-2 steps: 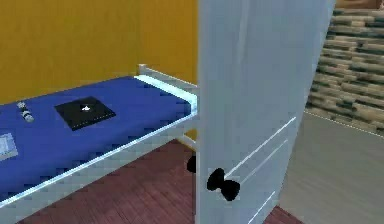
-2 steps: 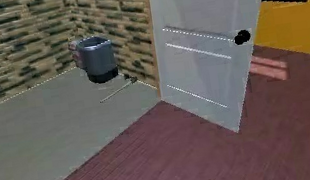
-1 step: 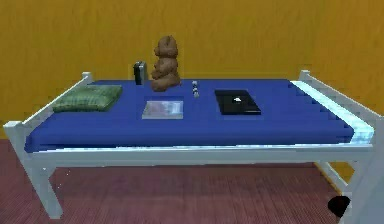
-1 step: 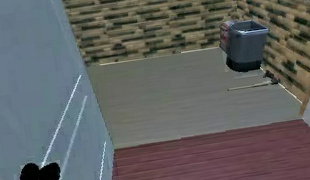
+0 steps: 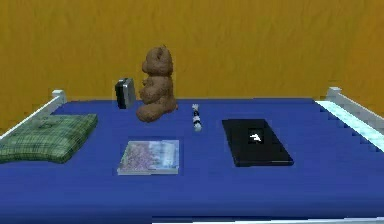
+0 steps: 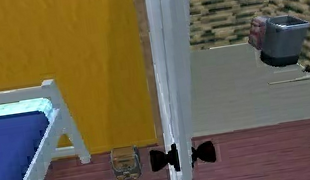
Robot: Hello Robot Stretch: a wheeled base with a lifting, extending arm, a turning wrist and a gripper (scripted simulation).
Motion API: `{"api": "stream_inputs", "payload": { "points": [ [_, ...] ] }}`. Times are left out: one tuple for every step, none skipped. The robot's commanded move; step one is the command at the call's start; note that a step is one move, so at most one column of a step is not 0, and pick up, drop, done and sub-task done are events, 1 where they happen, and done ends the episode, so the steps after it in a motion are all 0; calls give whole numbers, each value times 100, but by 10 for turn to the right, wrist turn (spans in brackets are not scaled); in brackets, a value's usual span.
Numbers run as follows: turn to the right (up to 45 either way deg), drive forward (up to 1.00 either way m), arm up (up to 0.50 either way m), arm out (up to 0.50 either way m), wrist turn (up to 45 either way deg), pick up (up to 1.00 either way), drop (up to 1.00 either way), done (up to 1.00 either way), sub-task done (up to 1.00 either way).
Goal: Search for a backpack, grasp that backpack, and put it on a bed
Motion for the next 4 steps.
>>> {"api": "stream_inputs", "payload": {
  "points": [
    [450, 0, 0, 0, 0, 0, 0, 0, 0],
    [60, 0, 0, 0, 0, 0, 0, 0, 0],
    [0, 15, 0, 0, 0, 0, 0, 0, 0],
    [-450, 0, 0, 0, 0, 0, 0, 0, 0]
  ]
}}
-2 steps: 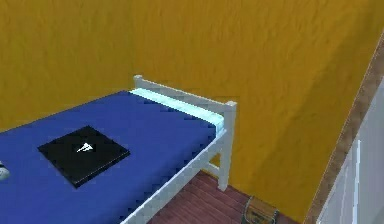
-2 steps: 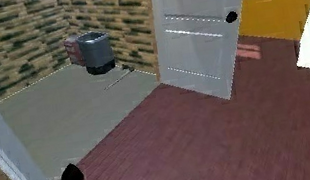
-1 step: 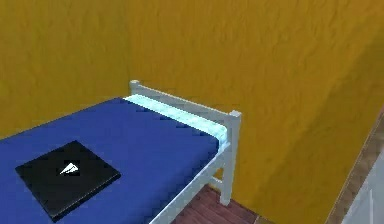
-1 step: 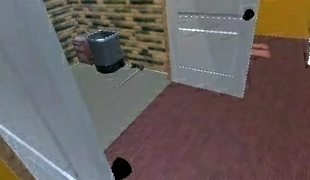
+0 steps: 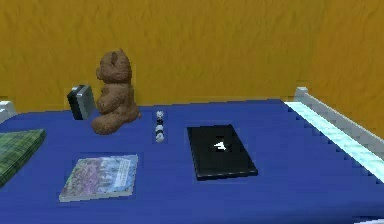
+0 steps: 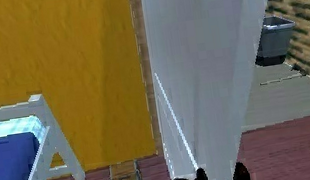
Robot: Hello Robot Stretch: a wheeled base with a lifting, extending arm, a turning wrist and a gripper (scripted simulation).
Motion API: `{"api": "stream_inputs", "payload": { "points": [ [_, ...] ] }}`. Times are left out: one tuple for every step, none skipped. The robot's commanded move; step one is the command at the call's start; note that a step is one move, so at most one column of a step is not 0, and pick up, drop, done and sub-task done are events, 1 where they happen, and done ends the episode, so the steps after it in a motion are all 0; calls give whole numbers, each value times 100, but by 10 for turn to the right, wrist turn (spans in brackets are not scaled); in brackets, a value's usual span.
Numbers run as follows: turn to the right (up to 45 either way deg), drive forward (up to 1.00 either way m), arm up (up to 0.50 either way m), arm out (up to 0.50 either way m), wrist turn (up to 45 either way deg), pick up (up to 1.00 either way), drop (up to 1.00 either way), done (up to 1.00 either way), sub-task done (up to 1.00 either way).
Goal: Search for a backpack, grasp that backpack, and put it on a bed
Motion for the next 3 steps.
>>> {"api": "stream_inputs", "payload": {
  "points": [
    [-120, 0, 0, 0, 0, 0, 0, 0, 0],
    [0, 0, 10, 0, 0, 0, 0, 0, 0],
    [0, 0, 0, 42, 0, 0, 0, 0, 0]
  ]
}}
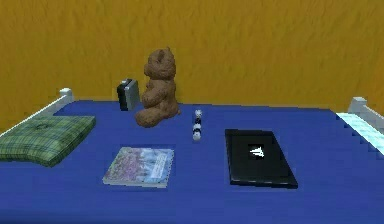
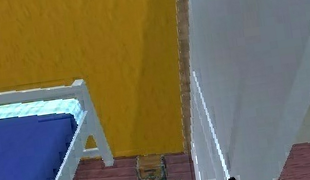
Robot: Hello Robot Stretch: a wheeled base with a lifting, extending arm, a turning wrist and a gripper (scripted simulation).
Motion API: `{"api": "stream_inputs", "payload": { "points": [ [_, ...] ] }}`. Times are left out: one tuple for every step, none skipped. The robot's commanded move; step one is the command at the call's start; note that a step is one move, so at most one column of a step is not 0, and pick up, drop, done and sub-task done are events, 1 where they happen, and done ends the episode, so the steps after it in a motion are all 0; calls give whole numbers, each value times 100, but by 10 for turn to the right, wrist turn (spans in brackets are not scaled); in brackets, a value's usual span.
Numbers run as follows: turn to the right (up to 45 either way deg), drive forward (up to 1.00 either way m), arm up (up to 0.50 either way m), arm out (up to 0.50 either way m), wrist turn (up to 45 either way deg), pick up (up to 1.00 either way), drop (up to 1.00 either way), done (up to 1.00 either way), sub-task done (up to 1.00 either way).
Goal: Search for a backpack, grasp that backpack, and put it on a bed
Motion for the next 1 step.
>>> {"api": "stream_inputs", "payload": {
  "points": [
    [0, 0, 0, 0, 450, 0, 0, 0, 0]
  ]
}}
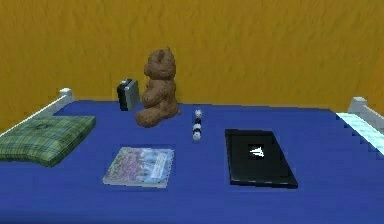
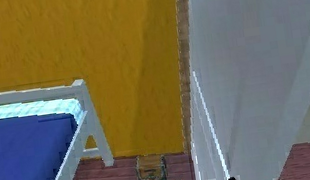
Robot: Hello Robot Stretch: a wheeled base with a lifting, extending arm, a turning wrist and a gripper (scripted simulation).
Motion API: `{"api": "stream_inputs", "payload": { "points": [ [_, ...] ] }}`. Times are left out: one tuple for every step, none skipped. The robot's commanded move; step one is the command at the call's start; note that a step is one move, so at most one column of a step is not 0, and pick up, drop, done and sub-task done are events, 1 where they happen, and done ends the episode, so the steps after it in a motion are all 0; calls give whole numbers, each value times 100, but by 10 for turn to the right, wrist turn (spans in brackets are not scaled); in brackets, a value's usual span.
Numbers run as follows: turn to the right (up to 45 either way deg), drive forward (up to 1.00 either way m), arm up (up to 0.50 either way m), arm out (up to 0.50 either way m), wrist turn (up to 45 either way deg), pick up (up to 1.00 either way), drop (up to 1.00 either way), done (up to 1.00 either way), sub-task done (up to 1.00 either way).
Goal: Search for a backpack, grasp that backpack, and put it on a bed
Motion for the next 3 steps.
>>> {"api": "stream_inputs", "payload": {
  "points": [
    [0, 0, 0, 0, 450, 0, 0, 0, 0],
    [0, 0, 0, 0, 450, 0, 0, 0, 0],
    [0, 0, 0, 0, 270, 0, 0, 0, 0]
  ]
}}
